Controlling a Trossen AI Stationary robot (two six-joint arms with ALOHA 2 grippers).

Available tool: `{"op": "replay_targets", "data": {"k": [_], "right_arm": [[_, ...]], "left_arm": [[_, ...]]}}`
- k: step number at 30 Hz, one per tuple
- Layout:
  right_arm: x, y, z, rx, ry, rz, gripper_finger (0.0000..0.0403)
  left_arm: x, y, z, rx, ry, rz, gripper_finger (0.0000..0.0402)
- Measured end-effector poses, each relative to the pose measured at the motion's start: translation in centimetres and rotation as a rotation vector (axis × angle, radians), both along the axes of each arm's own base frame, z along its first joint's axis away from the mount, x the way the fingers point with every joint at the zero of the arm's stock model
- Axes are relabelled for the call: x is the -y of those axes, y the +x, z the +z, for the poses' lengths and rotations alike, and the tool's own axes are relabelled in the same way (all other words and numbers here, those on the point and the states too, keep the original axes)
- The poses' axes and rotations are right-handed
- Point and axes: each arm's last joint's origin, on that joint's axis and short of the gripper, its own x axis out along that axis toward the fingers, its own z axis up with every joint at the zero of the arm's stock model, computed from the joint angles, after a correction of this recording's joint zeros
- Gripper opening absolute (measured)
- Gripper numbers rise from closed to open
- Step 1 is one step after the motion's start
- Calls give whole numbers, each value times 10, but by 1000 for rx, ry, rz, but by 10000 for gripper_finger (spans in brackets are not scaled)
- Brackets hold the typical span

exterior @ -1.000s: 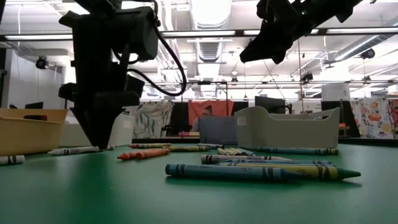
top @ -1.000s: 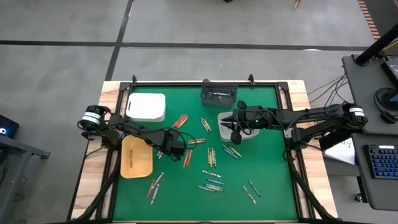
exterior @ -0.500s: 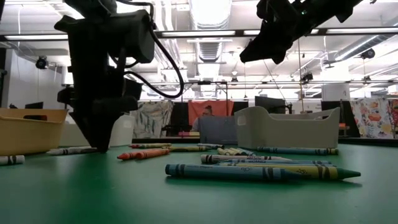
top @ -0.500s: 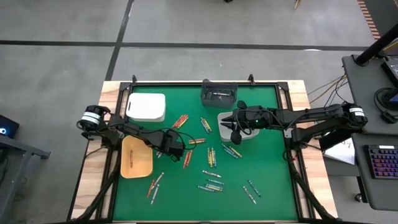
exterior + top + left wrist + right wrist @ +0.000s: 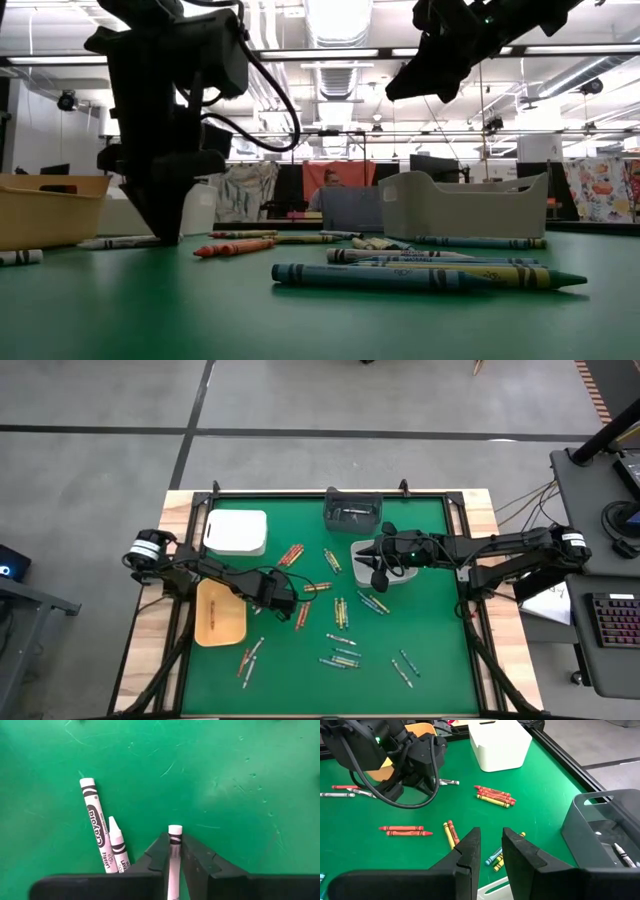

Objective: Sort crayons
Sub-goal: Put the white crayon into the black bin

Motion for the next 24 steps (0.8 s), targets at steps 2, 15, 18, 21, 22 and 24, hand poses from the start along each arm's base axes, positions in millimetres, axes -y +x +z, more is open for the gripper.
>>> {"op": "replay_targets", "data": {"k": [2, 15, 18, 21, 22, 24], "right_arm": [[0, 0, 0, 0, 0, 0, 68], [0, 0, -1, -9, -7, 6, 68], [-1, 1, -2, -13, 0, 19, 68], [-2, 1, -4, -9, 13, 74, 68], [-2, 1, -4, -1, 15, 89, 68], [-3, 1, -6, 21, 13, 91, 68]], "left_arm": [[0, 0, 1, -1, 1, -11, 6], [0, 4, 36, 207, 60, -156, 1], [0, 5, 57, 323, 117, -236, 1], [-1, 9, 82, 475, 201, -363, 0], [-1, 10, 91, 527, 234, -418, 0], [0, 14, 108, 639, 314, -525, 0]]}}
